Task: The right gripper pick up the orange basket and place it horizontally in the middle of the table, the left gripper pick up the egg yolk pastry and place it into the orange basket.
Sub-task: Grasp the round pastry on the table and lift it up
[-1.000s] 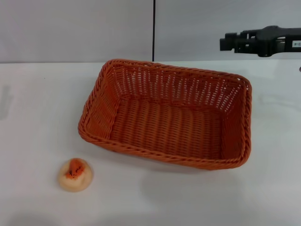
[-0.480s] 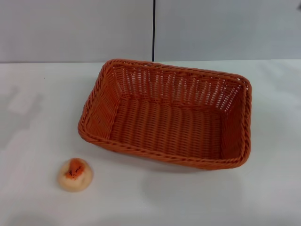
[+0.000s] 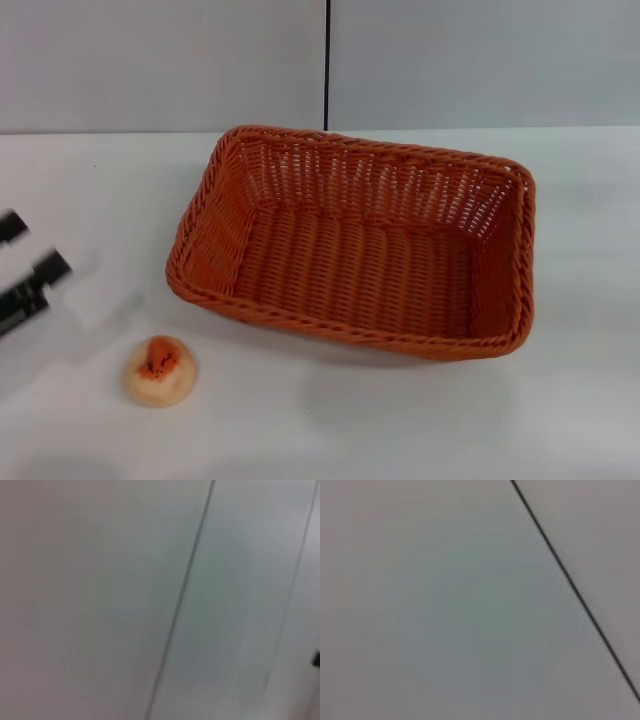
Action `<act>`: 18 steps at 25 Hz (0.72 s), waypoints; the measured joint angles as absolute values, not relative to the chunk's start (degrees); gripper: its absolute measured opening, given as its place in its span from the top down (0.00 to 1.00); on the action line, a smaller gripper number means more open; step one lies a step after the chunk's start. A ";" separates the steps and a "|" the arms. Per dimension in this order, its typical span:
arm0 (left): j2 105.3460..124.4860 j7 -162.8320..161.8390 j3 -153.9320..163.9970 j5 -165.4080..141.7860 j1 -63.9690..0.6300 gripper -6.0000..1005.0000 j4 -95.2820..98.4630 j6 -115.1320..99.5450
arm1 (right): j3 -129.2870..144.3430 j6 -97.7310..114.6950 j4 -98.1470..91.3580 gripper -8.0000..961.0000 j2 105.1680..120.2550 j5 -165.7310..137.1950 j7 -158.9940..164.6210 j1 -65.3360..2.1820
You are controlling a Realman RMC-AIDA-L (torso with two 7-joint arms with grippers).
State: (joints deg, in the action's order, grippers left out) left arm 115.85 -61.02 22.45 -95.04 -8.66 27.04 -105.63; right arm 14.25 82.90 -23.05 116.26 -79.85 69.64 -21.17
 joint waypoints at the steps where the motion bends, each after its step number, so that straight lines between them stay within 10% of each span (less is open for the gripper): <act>1: 115.85 -61.02 22.45 -95.04 -8.66 0.17 27.04 -105.63 | 14.25 82.90 -23.05 0.61 116.26 -79.85 69.64 -21.17; 18: 117.69 -61.09 23.15 -120.61 -9.68 0.17 26.16 -97.48 | 9.53 79.50 -20.89 0.61 116.41 -79.27 69.53 -23.88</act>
